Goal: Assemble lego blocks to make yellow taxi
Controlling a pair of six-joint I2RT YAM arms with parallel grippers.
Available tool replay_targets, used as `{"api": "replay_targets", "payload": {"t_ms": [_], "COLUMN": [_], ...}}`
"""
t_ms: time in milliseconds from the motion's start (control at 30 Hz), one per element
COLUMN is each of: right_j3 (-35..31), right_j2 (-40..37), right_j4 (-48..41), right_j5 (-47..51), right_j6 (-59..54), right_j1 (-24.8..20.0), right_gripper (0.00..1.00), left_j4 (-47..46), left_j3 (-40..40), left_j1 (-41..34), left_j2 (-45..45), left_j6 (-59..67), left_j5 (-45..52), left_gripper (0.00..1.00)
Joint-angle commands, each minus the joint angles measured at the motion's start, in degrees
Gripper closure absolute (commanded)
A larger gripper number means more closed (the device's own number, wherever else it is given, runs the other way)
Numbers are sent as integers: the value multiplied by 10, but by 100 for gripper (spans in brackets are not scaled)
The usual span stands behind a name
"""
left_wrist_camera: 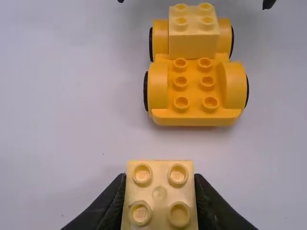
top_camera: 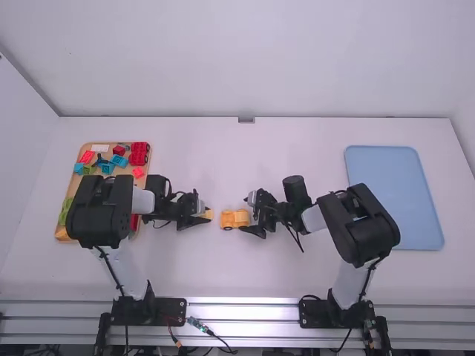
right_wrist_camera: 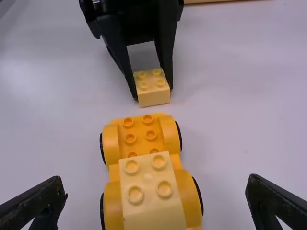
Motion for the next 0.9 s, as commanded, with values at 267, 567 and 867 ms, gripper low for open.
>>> {"api": "replay_targets", "payload": {"t_ms": [267, 567, 867], "right_j3": [-6, -6, -6], "right_j2": [5, 5, 5], "right_j4": [-4, -13, -19], "right_j5": [-3, 15, 14], "right_j6": [2, 2, 0], "right_j1": [3, 3, 3], "right_gripper": [1, 1, 1], "left_j4": [-1, 4, 3], "left_j3": [-1, -1, -1], "left_j1": [-3, -3, -3], "left_j2": [2, 2, 2], "left_j6": [-15, -17, -18], "left_j5": [19, 36, 38], "left_gripper": [46, 65, 98]}}
